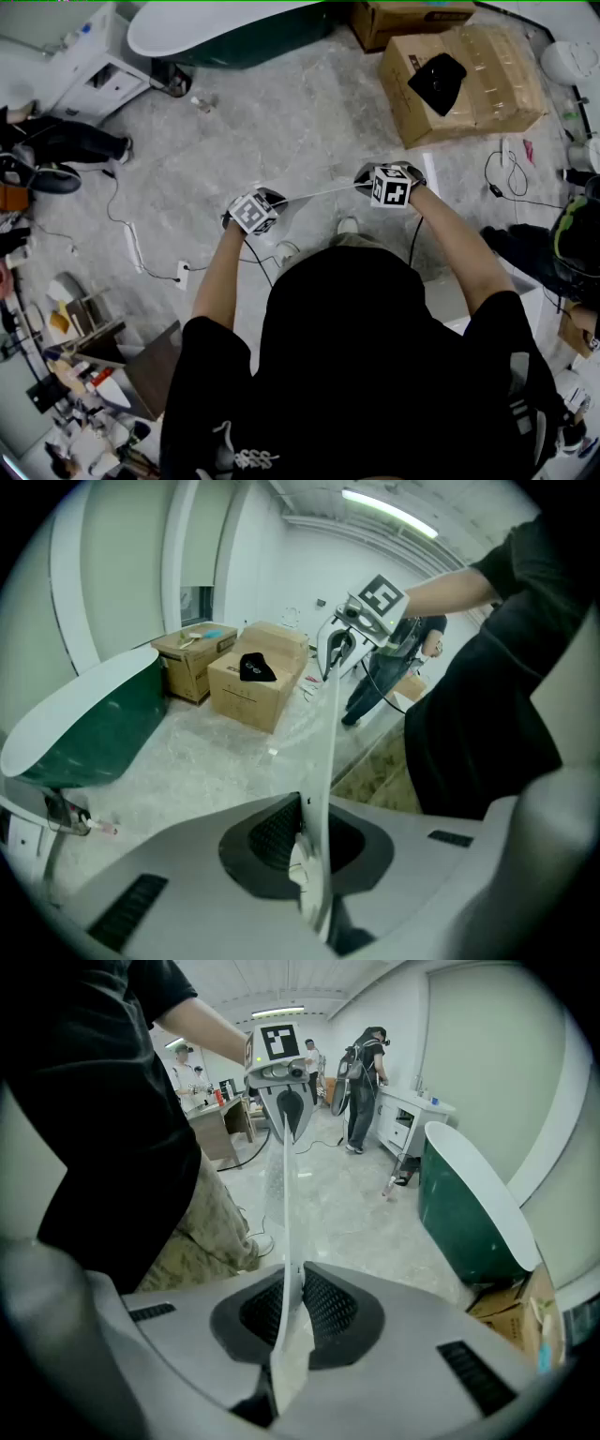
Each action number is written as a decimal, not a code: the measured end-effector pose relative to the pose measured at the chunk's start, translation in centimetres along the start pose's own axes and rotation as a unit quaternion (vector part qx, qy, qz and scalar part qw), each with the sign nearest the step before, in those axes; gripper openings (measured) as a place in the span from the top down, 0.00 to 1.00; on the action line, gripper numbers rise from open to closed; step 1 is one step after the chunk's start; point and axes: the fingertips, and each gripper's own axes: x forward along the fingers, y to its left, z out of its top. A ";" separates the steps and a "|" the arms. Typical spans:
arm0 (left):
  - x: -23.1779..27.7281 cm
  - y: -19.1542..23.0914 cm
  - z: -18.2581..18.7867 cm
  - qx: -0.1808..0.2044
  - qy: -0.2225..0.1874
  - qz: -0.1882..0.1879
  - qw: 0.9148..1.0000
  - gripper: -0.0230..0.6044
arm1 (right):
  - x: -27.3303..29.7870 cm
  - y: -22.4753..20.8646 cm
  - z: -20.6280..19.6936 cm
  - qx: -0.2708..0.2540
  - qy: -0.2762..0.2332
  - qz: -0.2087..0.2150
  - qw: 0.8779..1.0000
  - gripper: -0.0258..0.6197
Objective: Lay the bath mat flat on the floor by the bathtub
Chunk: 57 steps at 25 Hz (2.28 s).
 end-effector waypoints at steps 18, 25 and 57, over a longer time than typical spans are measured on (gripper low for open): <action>-2.3 0.5 -2.8 -0.015 0.004 0.026 1.000 0.92 | 2.1 1.4 2.8 0.019 0.001 -0.001 1.000 0.91; -0.9 0.3 -0.5 -0.019 0.009 0.028 0.999 0.92 | 1.4 0.9 0.2 0.026 0.008 0.017 0.999 0.91; -4.5 10.2 12.1 0.056 -0.023 0.082 0.995 0.92 | -3.6 -13.4 -0.9 0.025 0.013 -0.093 0.995 0.91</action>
